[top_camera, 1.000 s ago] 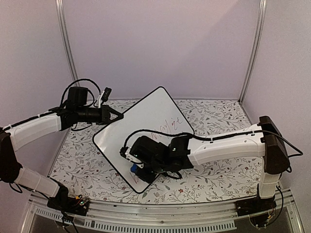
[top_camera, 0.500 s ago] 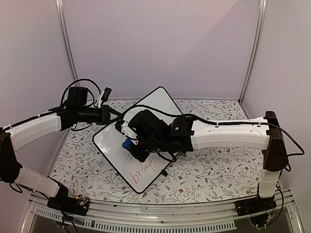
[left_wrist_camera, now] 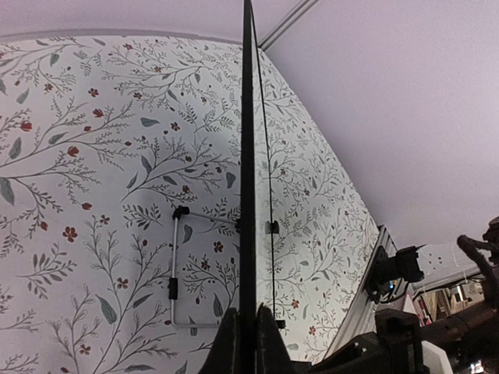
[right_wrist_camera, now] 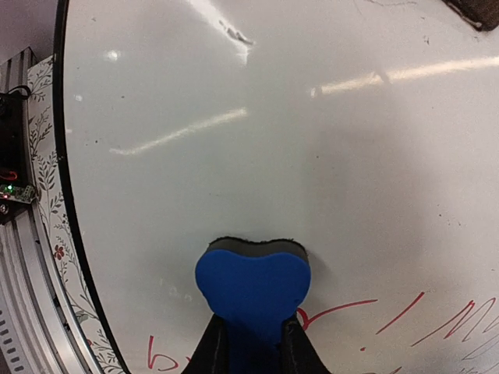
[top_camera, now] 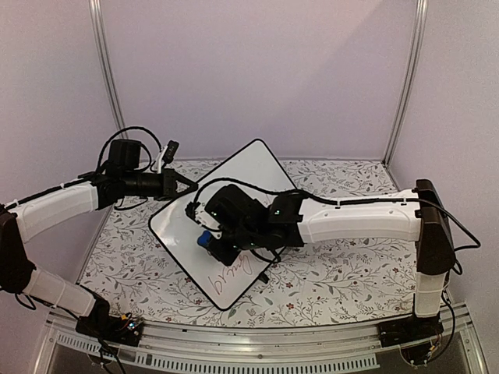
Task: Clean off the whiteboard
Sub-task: Erase the whiteboard at the center of the board.
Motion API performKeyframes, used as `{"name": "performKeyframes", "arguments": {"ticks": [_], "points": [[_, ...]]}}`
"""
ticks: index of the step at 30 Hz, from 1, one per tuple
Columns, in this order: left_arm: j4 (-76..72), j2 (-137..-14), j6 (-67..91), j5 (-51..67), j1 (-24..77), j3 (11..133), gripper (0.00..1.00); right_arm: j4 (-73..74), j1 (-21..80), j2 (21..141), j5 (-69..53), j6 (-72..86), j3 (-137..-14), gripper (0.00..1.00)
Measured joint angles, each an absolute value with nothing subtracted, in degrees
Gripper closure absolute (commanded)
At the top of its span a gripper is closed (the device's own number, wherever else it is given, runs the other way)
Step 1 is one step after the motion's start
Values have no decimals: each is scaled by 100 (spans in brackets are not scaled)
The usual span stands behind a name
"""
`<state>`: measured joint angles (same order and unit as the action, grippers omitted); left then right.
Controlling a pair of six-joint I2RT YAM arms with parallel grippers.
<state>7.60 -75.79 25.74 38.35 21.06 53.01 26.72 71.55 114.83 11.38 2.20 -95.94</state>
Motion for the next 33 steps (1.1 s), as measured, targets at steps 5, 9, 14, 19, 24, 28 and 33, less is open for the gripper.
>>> {"name": "performKeyframes", "arguments": {"ticks": [5, 9, 14, 19, 24, 28, 33], "points": [[764, -7579, 2571, 3826, 2106, 5301, 100, 2515, 7155, 11432, 1035, 318, -9404, 97], [764, -7579, 2571, 3824, 2106, 5301, 100, 2456, 7157, 11375, 972, 388, -9255, 97], [764, -7579, 2571, 3826, 2106, 5301, 100, 2412, 7157, 11301, 947, 445, -9065, 97], [764, -7581, 2571, 3826, 2106, 5301, 100, 2390, 7157, 11262, 921, 495, -8954, 97], [762, -7581, 2569, 3824, 2106, 5301, 100, 2344, 7159, 11238, 923, 519, -8882, 97], [762, -7583, 2569, 3824, 2106, 5301, 100, 2349, 7164, 11203, 926, 523, -8794, 97], [757, -7590, 2569, 3826, 2106, 5301, 100, 2362, 7179, 11161, 937, 539, -8676, 97]]}}
